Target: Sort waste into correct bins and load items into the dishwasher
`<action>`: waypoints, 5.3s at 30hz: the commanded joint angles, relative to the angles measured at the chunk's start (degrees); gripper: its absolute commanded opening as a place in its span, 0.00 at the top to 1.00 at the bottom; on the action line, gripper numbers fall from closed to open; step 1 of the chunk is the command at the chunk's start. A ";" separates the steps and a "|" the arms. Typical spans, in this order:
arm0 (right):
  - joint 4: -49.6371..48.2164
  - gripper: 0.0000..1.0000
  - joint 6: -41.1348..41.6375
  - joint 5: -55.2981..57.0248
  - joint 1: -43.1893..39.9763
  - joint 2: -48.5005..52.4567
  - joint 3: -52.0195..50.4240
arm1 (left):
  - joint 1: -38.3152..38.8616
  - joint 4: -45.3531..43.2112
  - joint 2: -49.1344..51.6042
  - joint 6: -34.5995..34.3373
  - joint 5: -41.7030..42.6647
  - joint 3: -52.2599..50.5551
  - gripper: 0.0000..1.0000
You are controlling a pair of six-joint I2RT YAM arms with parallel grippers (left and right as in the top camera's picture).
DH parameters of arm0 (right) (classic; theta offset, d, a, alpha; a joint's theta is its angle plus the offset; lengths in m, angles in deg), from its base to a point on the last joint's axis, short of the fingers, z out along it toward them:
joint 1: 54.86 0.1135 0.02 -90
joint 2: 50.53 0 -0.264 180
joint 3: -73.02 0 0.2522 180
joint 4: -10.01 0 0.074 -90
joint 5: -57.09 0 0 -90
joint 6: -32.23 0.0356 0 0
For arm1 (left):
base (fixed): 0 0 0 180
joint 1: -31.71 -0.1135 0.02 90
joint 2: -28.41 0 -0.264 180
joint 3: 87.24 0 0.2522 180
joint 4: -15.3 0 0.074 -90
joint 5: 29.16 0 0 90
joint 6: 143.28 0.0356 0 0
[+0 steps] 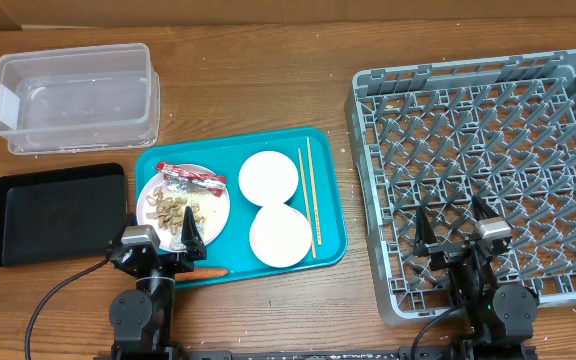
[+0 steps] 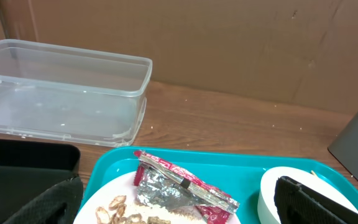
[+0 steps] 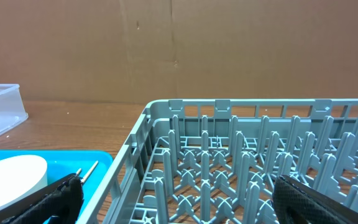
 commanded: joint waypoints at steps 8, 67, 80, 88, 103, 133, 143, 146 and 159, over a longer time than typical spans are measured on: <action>-0.17 0.00 -0.24 0.57 0.26 -0.42 -0.57 | -0.35 -0.20 -0.70 1.27 0.09 -0.28 0.00; -0.17 0.00 -0.24 0.57 0.26 -0.42 -0.57 | -0.31 -0.20 -0.68 1.27 0.09 -0.28 0.00; -0.17 0.00 -0.26 0.59 0.26 -0.42 -0.57 | -0.31 -0.20 -0.68 1.27 0.09 -0.28 0.00; -0.79 0.00 10.80 0.57 0.26 -0.42 -0.11 | -0.26 -0.04 -0.68 -3.54 1.62 -0.28 0.01; 15.43 0.00 15.02 8.15 0.22 12.98 19.93 | -0.26 14.88 3.65 -6.29 -0.92 14.47 0.00; 42.51 0.00 15.08 4.55 0.22 54.51 52.50 | -0.26 41.94 66.14 -10.49 3.72 57.35 0.00; 42.51 0.00 15.30 4.35 0.22 54.51 52.50 | -0.26 33.94 82.77 -19.30 5.51 57.35 0.02; 42.51 0.00 15.30 4.37 0.22 54.51 52.50 | -0.24 32.39 86.20 -20.76 5.64 57.35 0.07; 42.29 0.00 15.28 4.37 0.22 54.51 52.50 | -0.24 24.81 93.35 -23.41 6.60 57.35 0.84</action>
